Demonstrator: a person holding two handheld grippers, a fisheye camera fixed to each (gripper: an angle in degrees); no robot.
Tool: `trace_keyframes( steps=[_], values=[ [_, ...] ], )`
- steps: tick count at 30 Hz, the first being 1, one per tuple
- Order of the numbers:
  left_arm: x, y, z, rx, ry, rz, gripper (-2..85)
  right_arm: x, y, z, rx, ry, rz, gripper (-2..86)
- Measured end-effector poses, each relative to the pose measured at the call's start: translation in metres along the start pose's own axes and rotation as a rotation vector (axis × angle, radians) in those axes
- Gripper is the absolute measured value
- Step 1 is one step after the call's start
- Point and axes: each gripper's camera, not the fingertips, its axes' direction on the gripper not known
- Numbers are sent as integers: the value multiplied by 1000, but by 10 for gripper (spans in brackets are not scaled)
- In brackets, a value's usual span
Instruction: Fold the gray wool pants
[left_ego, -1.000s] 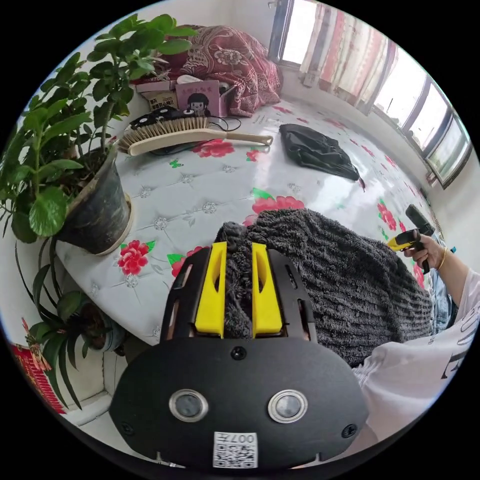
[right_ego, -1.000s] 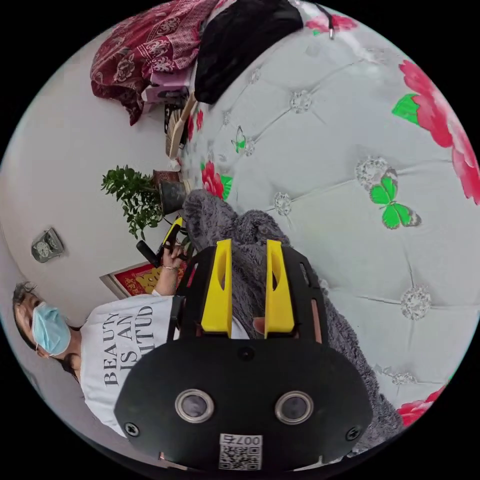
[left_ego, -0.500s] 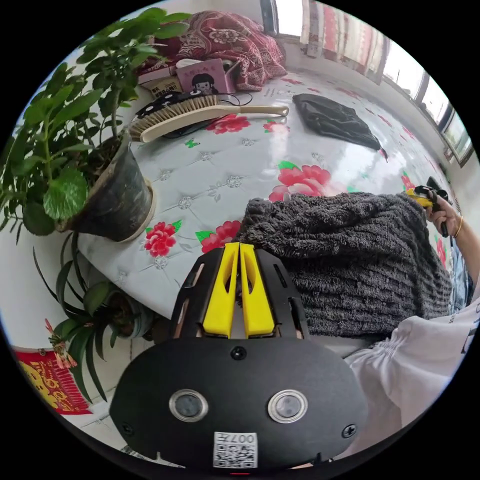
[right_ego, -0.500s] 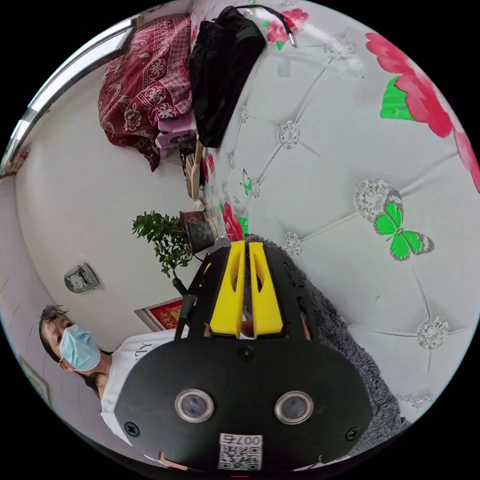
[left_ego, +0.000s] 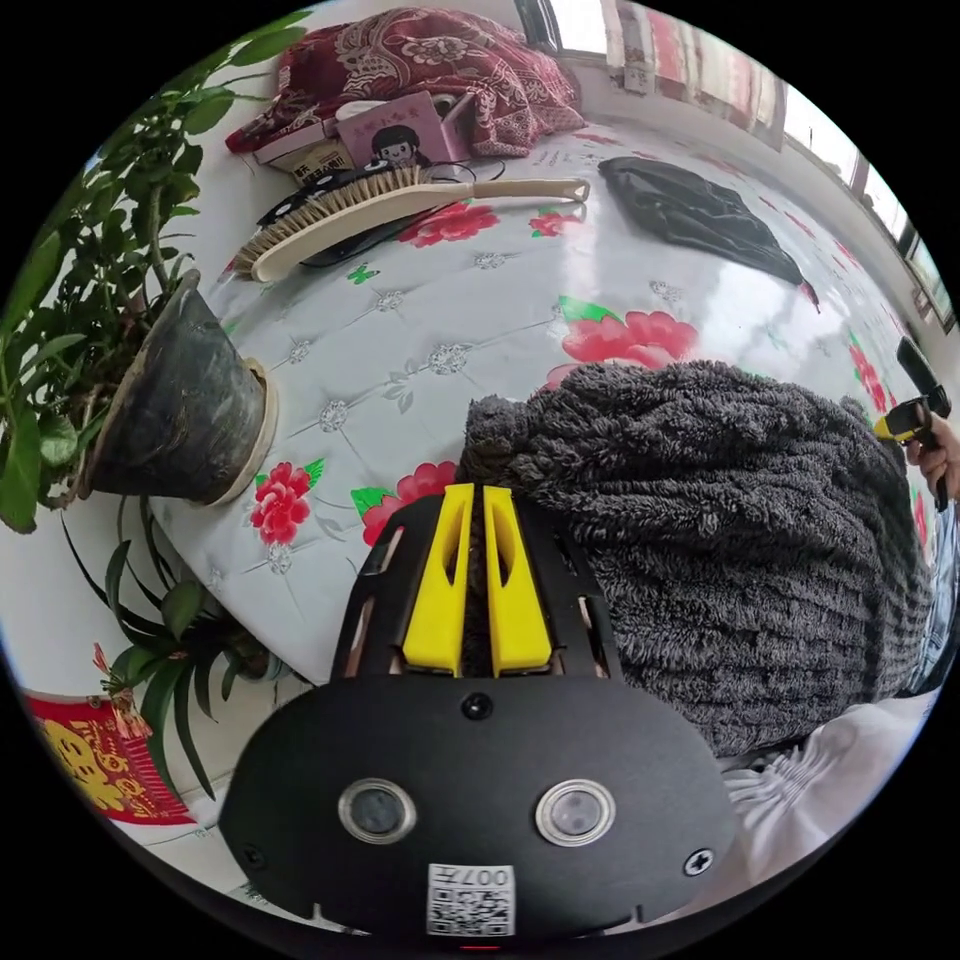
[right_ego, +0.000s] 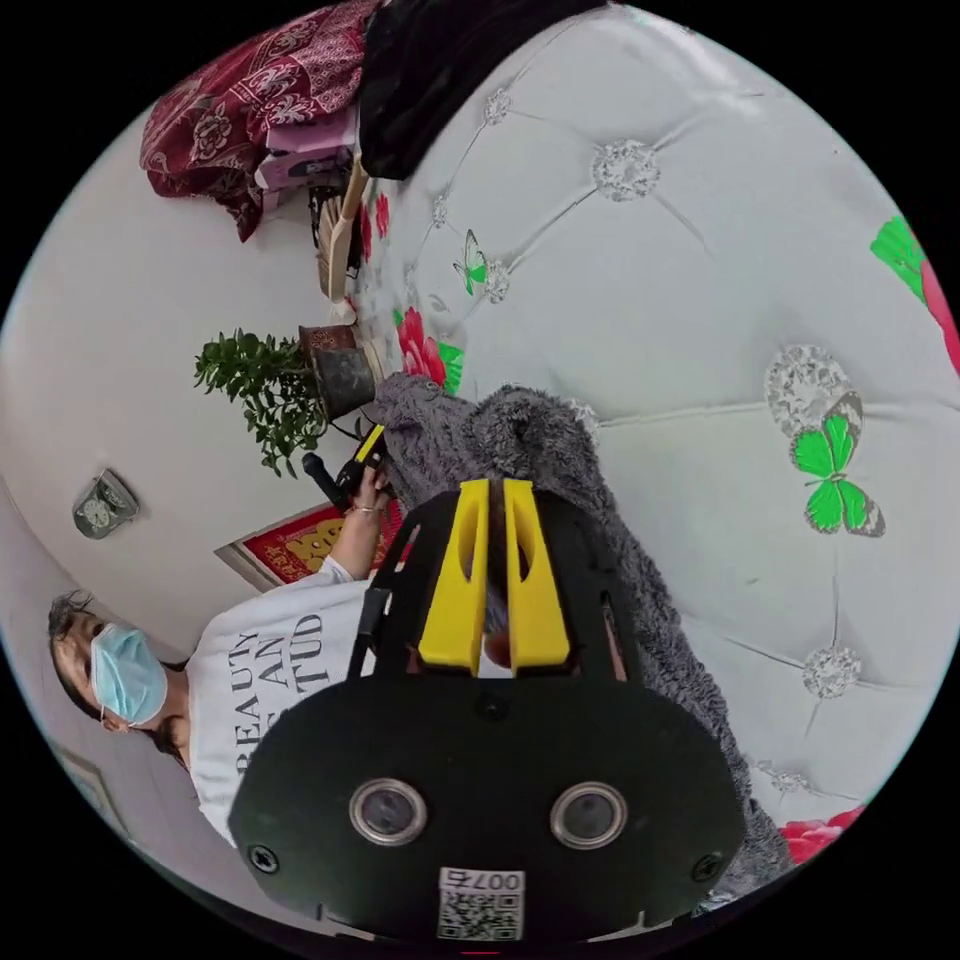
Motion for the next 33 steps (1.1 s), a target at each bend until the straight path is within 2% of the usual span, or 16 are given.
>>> trace_keyframes(
  steps=[3,5,8,12,15,20,24,26,29,33],
  values=[
    [-24,6,4,24,70,-44,16,1,22,-36,330,-44,40,3],
    [-47,15,2,50,122,-115,36,7,43,-51,469,-62,87,0],
    [-80,33,-18,138,198,-266,54,5,75,-54,493,-33,95,-2],
    [-115,70,-54,302,295,-357,65,-25,143,-34,477,127,-26,-3],
    [-134,95,-57,260,344,-414,91,-24,199,-6,457,136,-26,-3],
    [-158,138,-12,134,508,-648,146,-12,281,34,495,37,40,-3],
    [-156,140,18,59,616,-667,176,-12,331,41,540,15,42,-3],
    [-153,137,20,66,562,-632,148,-16,351,37,575,31,27,-4],
    [-156,137,24,72,657,-670,55,-21,386,27,656,32,12,-4],
    [-152,136,-5,214,782,-654,39,-18,445,18,771,17,23,-3]
  ],
)
